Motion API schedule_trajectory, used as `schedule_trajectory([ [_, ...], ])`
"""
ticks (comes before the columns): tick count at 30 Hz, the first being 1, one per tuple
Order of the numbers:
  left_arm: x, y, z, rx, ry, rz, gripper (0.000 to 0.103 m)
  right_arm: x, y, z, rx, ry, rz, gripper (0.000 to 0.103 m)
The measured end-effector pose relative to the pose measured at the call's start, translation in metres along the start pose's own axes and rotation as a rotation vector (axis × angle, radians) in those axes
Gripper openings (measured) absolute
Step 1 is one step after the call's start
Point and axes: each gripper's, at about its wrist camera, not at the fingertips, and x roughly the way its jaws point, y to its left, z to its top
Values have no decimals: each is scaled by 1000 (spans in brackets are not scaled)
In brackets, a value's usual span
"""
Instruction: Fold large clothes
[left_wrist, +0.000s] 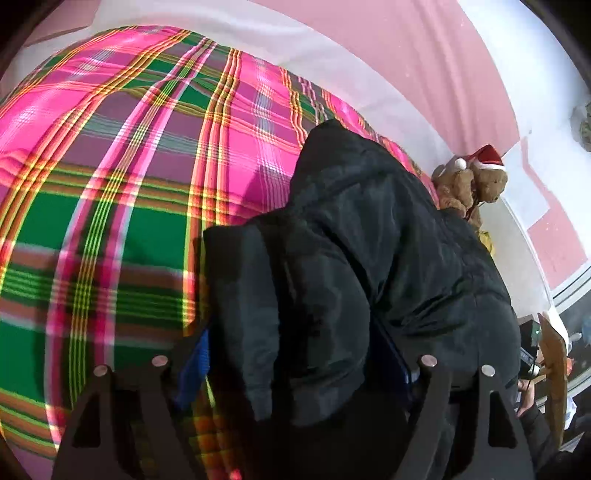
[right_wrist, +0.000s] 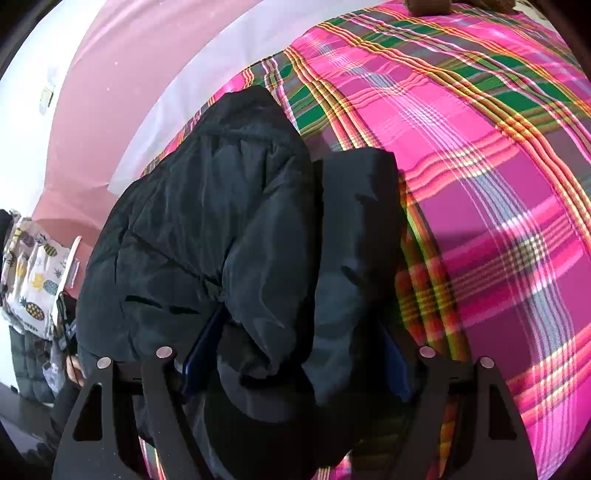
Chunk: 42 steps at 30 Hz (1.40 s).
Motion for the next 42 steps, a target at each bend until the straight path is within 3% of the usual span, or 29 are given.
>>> schedule_trajectory([
  [11, 11, 4, 8, 22, -4, -48, 82, 14, -11, 10, 26, -1, 73, 77],
  [14, 11, 1, 8, 29, -2, -50, 79, 9, -8, 6, 8, -5, 77, 66],
  [17, 11, -1, 8, 37, 3, -68, 68, 4, 1, 4, -29, -11, 70, 52],
  [19, 8, -7, 8, 52, -2, -76, 53, 3, 5, 6, -39, -14, 67, 42],
  [25, -14, -29, 4, 89, -40, -12, 31, -14, 21, 9, -73, -43, 48, 26],
  [35, -73, -70, -17, 125, -116, -17, 28, -64, 42, 9, -124, -112, 67, 21],
  [42, -98, -69, -18, 136, -138, 0, 28, -76, 64, 5, -159, -124, 88, 21],
])
